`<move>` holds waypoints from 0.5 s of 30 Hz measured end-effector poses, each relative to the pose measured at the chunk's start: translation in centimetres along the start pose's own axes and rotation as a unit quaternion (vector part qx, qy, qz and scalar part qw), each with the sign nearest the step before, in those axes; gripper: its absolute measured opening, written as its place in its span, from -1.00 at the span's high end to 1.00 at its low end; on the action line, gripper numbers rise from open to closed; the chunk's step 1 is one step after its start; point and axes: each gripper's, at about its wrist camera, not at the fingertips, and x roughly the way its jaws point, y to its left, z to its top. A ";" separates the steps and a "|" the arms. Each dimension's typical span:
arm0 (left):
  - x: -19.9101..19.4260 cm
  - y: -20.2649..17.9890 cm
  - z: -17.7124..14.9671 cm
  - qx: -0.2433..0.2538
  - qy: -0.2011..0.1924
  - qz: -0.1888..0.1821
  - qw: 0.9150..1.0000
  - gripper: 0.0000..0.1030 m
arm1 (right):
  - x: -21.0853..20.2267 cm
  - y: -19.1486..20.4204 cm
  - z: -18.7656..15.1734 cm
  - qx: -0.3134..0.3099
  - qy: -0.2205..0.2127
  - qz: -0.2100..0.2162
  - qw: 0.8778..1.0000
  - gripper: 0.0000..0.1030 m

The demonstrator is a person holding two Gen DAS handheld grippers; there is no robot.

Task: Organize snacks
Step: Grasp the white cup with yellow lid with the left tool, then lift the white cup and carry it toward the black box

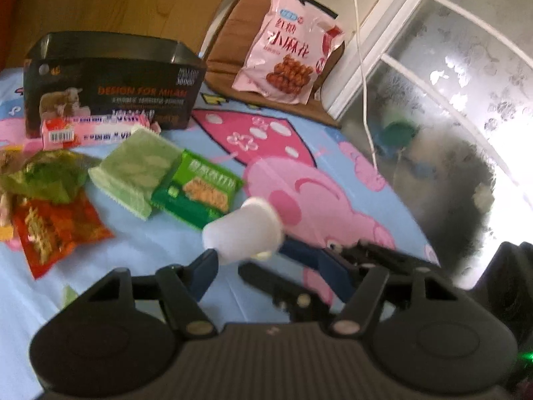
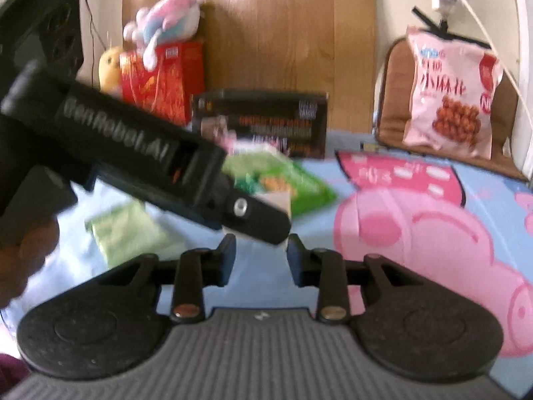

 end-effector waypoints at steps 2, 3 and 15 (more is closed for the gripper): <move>-0.1 0.7 0.6 -0.010 -0.007 -0.003 1.000 -0.30 | 0.6 0.1 1.4 -0.007 -0.011 -0.001 1.000 0.31; -0.3 1.2 1.0 -0.016 -0.010 -0.003 1.000 -0.28 | 1.1 0.2 1.8 -0.013 -0.011 -0.001 1.000 0.32; -1.7 7.1 1.8 -0.086 -0.026 0.005 0.996 -0.23 | 4.1 0.3 2.1 0.005 0.012 0.022 1.000 0.17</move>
